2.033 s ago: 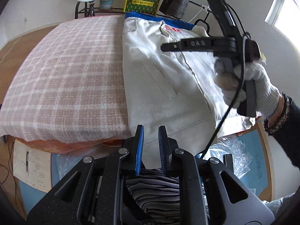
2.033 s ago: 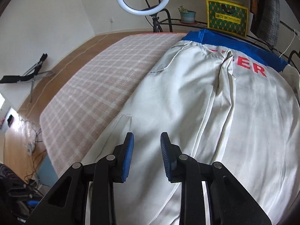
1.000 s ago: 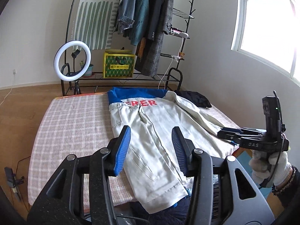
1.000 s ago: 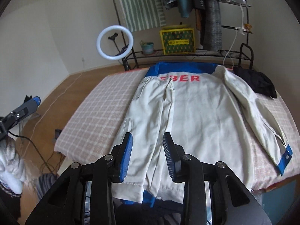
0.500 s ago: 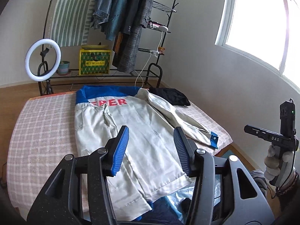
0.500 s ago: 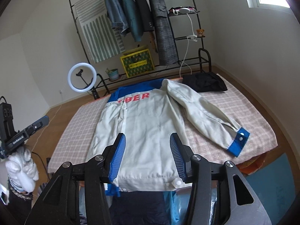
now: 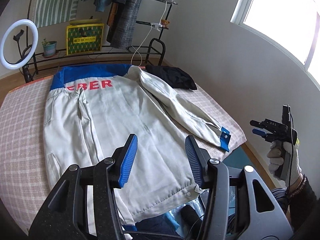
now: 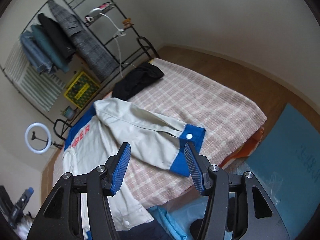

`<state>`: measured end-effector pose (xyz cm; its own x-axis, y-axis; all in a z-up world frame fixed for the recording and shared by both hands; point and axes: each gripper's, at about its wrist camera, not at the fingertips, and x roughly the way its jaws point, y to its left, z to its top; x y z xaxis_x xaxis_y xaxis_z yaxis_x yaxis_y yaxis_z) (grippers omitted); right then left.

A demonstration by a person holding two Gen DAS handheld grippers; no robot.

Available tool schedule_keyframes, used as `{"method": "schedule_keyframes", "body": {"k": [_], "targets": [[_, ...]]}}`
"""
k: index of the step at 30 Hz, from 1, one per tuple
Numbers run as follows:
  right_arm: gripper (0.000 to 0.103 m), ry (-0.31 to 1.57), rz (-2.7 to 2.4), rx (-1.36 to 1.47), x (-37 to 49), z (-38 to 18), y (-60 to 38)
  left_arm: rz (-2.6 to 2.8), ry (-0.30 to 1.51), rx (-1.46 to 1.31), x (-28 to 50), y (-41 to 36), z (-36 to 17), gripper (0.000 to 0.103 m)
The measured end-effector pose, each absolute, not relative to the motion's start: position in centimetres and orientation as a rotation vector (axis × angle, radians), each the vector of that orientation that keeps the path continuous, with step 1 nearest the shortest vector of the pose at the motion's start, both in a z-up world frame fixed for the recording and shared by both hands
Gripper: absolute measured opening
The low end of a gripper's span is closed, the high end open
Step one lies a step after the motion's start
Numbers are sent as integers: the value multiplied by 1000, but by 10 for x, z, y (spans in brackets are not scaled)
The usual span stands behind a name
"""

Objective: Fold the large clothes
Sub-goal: 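Withdraw both tools and move the right gripper toward the other blue cuff, then grasp the blue cuff of the spread sleeve with the right gripper, then lift the held cuff with the right gripper and carry it across the jacket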

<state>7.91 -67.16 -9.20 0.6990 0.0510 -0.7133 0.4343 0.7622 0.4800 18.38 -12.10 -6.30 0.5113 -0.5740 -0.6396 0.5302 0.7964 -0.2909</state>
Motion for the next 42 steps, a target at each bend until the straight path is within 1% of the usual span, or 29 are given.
{"method": "schedule_keyframes", "body": {"k": [4, 8, 12, 16, 18, 21, 22, 24, 25, 26, 28, 32, 39, 42], "targets": [[55, 845, -293, 769, 103, -134, -699, -691, 849, -27, 200, -143, -90, 51], [55, 891, -339, 721, 126, -159, -715, -708, 870, -35, 207, -150, -111, 51], [55, 929, -350, 734, 141, -182, -725, -701, 937, -26, 213, -146, -133, 51], [55, 997, -377, 683, 158, -205, -718, -673, 938, -32, 217, -135, -138, 51], [58, 981, -395, 632, 164, -206, -712, -662, 932, -39, 219, -128, -137, 51], [58, 983, -383, 582, 173, -207, -704, -642, 926, -26, 221, -123, -137, 51], [57, 979, -389, 559, 173, -208, -701, -638, 928, -21, 221, -122, -139, 51], [47, 982, -389, 504, 176, -208, -695, -632, 935, -15, 221, -121, -143, 51], [31, 985, -364, 500, 176, -208, -694, -631, 938, -12, 221, -120, -144, 51], [18, 985, -346, 509, 176, -207, -693, -628, 939, -9, 221, -120, -145, 51], [11, 970, -342, 509, 174, -202, -691, -625, 941, -7, 221, -119, -146, 51], [8, 929, -325, 491, 168, -185, -685, -624, 940, -6, 221, -119, -147, 51], [7, 804, -264, 493, 154, -140, -676, -620, 935, -8, 222, -119, -147, 51], [7, 752, -236, 432, 150, -117, -662, -612, 933, -19, 224, -118, -146, 51]]}}
